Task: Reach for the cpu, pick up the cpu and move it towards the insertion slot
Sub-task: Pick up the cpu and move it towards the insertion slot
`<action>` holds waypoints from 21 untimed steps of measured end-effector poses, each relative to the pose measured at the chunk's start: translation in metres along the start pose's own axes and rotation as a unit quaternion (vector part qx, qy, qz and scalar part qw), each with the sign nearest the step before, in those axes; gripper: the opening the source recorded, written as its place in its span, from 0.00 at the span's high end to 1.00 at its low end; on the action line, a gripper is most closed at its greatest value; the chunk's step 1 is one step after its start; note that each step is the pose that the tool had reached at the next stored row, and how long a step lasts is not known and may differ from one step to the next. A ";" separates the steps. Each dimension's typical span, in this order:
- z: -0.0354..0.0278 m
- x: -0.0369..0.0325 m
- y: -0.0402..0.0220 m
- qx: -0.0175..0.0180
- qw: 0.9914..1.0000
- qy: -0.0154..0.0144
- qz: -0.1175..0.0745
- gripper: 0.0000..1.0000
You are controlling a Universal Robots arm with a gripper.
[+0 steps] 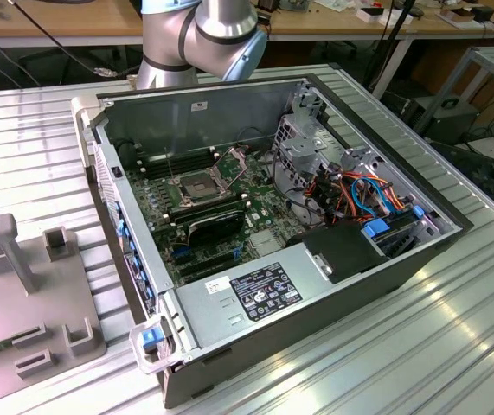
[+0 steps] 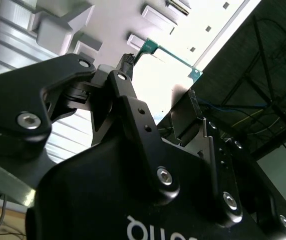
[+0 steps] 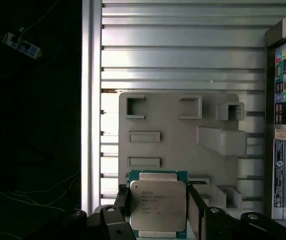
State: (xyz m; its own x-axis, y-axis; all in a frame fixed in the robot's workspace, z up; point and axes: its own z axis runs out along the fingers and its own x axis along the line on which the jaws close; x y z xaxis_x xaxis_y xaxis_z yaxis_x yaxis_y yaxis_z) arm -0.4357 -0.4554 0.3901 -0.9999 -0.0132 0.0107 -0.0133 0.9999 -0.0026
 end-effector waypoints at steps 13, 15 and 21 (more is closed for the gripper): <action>-0.0002 -0.0119 -0.0002 0.000 1.000 0.000 0.000 0.45; -0.0001 -0.0133 -0.0002 0.000 1.000 0.000 0.000 0.45; -0.0002 -0.0184 -0.0003 0.000 1.000 0.000 0.000 0.45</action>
State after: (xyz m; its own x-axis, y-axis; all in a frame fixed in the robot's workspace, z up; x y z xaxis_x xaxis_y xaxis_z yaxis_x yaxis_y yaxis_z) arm -0.4173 -0.4554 0.3901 -0.9999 -0.0132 0.0108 -0.0133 0.9999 -0.0026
